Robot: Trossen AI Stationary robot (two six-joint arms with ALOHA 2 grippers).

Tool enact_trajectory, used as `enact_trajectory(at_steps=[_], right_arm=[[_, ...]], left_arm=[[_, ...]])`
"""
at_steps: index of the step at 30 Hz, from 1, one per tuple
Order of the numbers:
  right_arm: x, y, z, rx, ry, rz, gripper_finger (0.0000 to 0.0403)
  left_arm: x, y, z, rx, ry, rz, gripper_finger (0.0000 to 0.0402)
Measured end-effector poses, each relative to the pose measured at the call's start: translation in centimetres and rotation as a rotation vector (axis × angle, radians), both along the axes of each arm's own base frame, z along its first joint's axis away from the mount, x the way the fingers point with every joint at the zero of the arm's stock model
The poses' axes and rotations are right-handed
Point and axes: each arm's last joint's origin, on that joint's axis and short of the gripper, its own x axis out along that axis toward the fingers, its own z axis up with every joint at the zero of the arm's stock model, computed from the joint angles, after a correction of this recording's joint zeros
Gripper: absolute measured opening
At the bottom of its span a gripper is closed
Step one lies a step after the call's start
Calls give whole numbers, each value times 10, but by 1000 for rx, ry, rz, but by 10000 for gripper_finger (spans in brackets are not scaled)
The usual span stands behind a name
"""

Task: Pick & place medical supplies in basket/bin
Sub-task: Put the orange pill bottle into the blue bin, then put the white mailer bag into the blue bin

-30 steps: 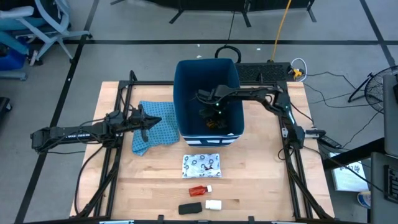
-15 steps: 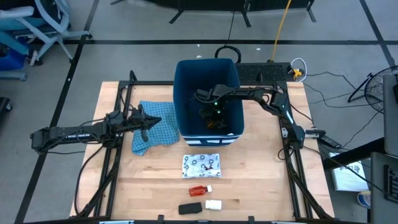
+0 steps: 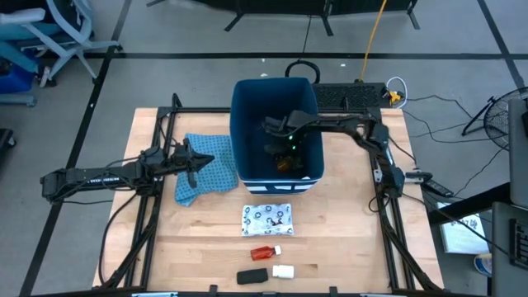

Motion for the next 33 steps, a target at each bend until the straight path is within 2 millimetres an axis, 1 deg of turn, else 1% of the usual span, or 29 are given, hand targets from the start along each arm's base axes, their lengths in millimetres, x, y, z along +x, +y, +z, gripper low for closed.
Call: enact_trajectory(at_steps=[2,6,9,14,19,22,28,30,33], right_arm=[[-2,1,15,-39,-28,-1,287],[-6,9,31,-72,-46,-8,300],[-11,12,50,-126,-76,-32,304],[-23,17,81,-170,-141,-64,304],[-39,23,114,-201,-219,-102,304],[-53,27,133,-228,-252,-134,304],[-88,39,175,-251,-340,-202,300],[-100,45,189,-251,-386,-226,290],[-122,55,210,-244,-470,-239,263]], left_arm=[[0,0,0,0,0,0,12],[0,0,0,0,0,0,12],[0,0,0,0,0,0,12],[0,0,0,1,-1,0,12],[0,0,0,9,0,9,12],[0,0,0,14,-1,10,12],[0,1,0,20,0,18,12],[0,1,0,20,0,18,12],[0,1,0,20,0,18,12]])
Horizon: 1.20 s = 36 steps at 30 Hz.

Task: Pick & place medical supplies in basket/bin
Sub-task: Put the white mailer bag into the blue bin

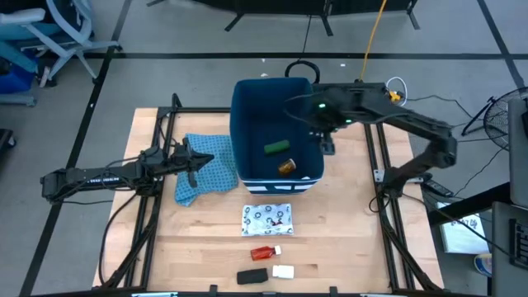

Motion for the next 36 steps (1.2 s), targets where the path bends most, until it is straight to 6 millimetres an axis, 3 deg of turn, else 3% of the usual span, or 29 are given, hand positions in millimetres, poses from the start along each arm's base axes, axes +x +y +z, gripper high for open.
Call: enact_trajectory(at_steps=[10,16,18,23,28,36], right_arm=[[-80,30,64,-77,-361,-31,114],[-117,48,80,33,-507,61,15],[-126,53,79,81,-548,134,6],[-137,61,54,131,-648,221,5],[-147,65,6,162,-697,211,2],[-158,69,-66,216,-927,189,1]], left_arm=[[0,0,0,1,0,17,12],[0,0,0,0,0,17,12],[0,0,0,0,0,17,12],[0,0,0,-1,0,17,12],[0,0,0,-2,0,17,12],[0,0,0,-1,1,17,12]])
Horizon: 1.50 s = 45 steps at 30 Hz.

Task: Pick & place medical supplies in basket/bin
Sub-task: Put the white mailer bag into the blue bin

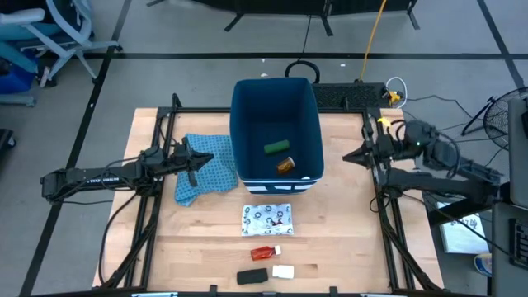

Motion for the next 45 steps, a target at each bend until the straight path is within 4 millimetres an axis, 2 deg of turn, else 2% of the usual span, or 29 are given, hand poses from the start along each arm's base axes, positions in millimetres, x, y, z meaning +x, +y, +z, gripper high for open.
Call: enact_trajectory(at_steps=[5,13,23,26,35,38,42,45], right_arm=[[-5,2,-25,17,-164,7,1],[-4,1,-66,47,-200,0,0],[7,-2,-124,18,-353,8,0],[5,-2,-120,-2,-415,11,0],[6,-3,-122,-29,-403,-16,0],[6,-3,-122,-30,-406,-16,0],[6,-3,-122,-45,-406,-17,0],[6,-3,-122,-52,-406,-18,0]], left_arm=[[0,0,0,13,4,0,12],[0,0,0,14,4,0,12],[0,0,0,14,4,0,12],[0,0,0,12,4,0,12],[0,0,-5,-35,40,-1,12],[1,-2,-1,-80,10,-56,12],[6,-12,28,-23,-55,-168,12],[13,-24,68,63,-122,-233,12]])
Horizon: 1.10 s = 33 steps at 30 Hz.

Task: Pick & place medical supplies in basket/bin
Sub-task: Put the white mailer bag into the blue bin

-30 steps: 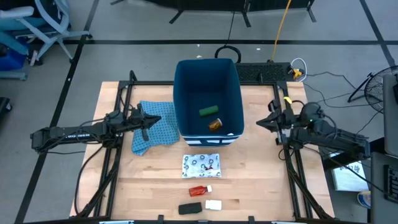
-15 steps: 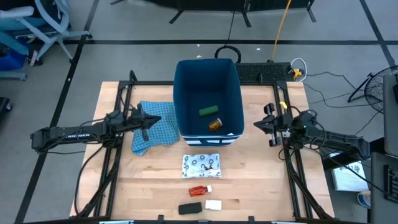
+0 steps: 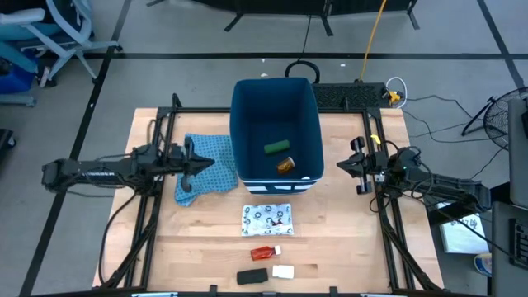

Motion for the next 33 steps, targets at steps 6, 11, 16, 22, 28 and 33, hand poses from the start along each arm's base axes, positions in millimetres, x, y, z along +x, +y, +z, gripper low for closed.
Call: enact_trajectory(at_steps=[6,11,16,22,28,33], right_arm=[[0,0,-1,-19,7,-5,0],[1,0,-4,-14,44,-5,0],[1,0,-4,-19,43,-6,0],[1,0,-4,-10,41,-4,0],[1,0,-5,53,52,14,0],[2,0,-6,102,70,32,0]], left_arm=[[26,-30,75,111,77,9,12],[64,-61,129,188,184,93,12],[102,-85,163,230,313,113,12],[151,-122,148,301,492,28,12],[189,-165,94,367,667,-108,12],[209,-181,52,299,779,-97,38]])
